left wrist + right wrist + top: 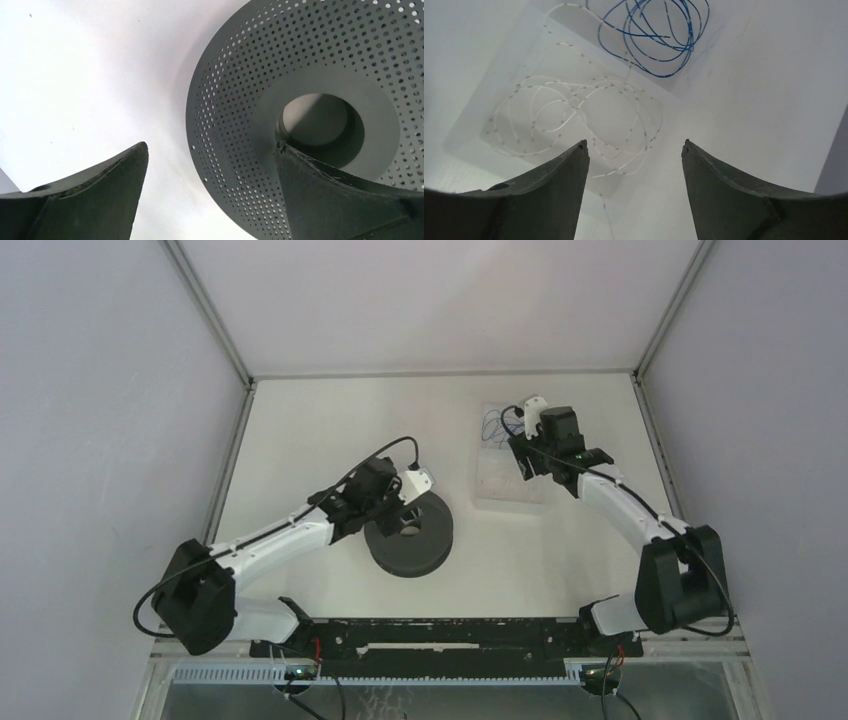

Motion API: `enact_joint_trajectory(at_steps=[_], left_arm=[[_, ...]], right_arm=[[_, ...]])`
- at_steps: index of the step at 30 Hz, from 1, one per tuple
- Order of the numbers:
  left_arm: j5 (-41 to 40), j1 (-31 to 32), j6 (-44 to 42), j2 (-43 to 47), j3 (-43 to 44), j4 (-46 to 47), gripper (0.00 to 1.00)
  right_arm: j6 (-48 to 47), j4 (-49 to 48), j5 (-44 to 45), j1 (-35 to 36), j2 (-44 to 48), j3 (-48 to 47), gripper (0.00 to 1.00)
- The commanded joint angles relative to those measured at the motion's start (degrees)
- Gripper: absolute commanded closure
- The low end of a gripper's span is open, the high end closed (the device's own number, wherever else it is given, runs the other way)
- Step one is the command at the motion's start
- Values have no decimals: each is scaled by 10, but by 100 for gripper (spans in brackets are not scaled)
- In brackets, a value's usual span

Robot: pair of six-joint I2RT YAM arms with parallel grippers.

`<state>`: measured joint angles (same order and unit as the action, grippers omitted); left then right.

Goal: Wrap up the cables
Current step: Adjust the cable reel at the center of the board, then pick up the cable from the storage box.

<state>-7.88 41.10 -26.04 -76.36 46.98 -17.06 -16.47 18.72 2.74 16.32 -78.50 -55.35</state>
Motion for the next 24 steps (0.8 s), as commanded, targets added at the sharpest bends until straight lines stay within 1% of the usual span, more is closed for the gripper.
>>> enact_joint_trajectory(at_steps=[1,5,12,21,24], left_arm=[[25,-10,-15,56,-19,3,0],[50,-11,-17,84,-20,-11,0],[105,-39,-6,140,-7,-19,0],[108,-63,1,175,-3,-19,0],[108,-68,1,180,-4,-17,0]], right_arm=[[-30,1,74,11,-50,-44,27],[-52,2,108,12,-83,-45,33],[-68,-1,126,21,-122,-45,44],[-93,-25,167,46,-157,-48,65],[-97,-19,179,47,-168,-62,75]])
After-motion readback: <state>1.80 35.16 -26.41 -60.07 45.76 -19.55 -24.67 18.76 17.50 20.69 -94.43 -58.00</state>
